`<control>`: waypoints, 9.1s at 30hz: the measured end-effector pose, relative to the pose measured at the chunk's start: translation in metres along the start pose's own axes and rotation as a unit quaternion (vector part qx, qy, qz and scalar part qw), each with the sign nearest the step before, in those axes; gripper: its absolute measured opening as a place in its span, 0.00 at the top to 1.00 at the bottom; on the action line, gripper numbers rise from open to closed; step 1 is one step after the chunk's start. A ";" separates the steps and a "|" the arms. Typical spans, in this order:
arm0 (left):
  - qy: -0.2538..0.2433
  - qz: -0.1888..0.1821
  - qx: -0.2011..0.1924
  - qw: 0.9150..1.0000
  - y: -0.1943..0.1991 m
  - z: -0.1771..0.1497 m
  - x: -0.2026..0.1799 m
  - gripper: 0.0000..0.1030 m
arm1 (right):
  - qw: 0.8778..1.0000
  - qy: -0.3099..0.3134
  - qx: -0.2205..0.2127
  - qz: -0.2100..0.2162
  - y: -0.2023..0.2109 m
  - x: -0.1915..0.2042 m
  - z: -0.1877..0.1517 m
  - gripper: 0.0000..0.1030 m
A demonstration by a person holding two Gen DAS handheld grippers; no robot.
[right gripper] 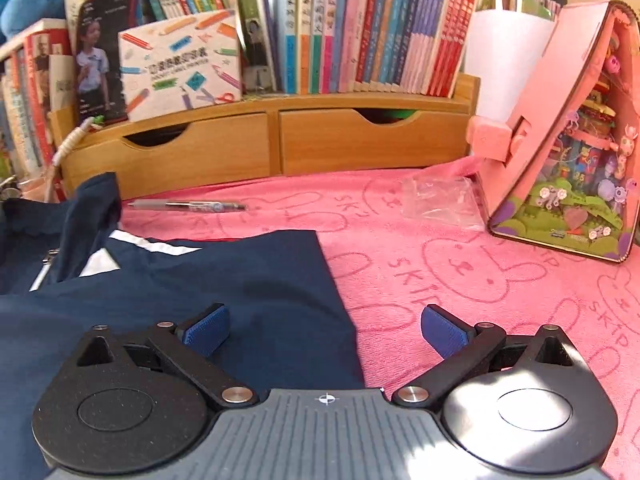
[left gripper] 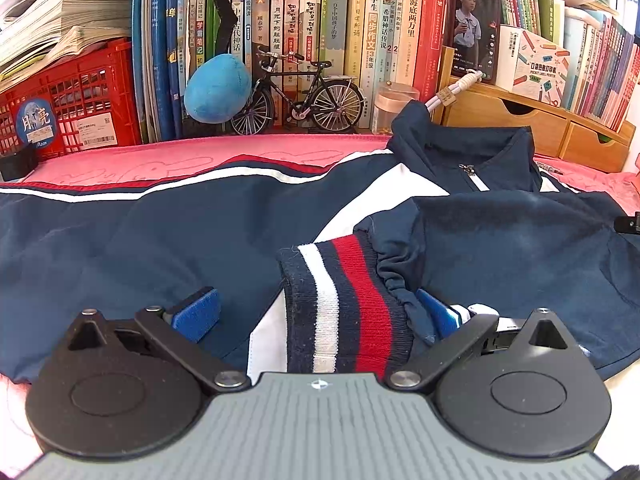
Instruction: Fold clothes
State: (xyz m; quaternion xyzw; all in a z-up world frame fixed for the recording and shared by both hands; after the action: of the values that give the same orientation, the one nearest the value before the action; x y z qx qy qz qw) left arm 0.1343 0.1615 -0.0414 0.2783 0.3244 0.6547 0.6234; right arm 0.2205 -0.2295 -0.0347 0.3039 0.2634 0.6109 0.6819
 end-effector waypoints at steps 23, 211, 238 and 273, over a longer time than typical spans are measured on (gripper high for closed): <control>-0.002 0.000 0.001 1.000 0.000 0.000 -0.001 0.00 | 0.988 0.116 0.037 0.095 0.045 0.010 -0.053 0.00; -0.093 -0.089 -0.007 0.992 0.109 -0.129 0.015 0.00 | 0.987 0.053 -0.098 0.119 0.131 0.125 -0.042 0.20; -0.078 0.010 -0.014 0.997 0.096 -0.081 0.025 0.00 | 0.991 -0.087 -0.027 0.095 0.081 0.030 -0.049 0.52; 0.073 0.085 0.003 0.994 0.041 -0.042 0.083 0.00 | 0.968 -0.026 -0.043 0.247 0.075 0.058 -0.042 0.25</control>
State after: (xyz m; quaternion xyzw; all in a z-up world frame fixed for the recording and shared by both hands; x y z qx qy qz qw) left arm 0.0700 0.2409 -0.0397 0.2580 0.3460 0.7234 0.5390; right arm 0.1458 -0.1629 -0.0067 0.3458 0.1355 0.7633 0.5287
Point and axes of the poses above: each gripper's, at about its wrist camera, not at the fingertips, and y roughly against the way its jaws point, x to its left, z to its top, the point moved 1 cm from there along -y, roughly the way its jaws point, and after that the axes turned 10 degrees about x, right-handed, at the moved point
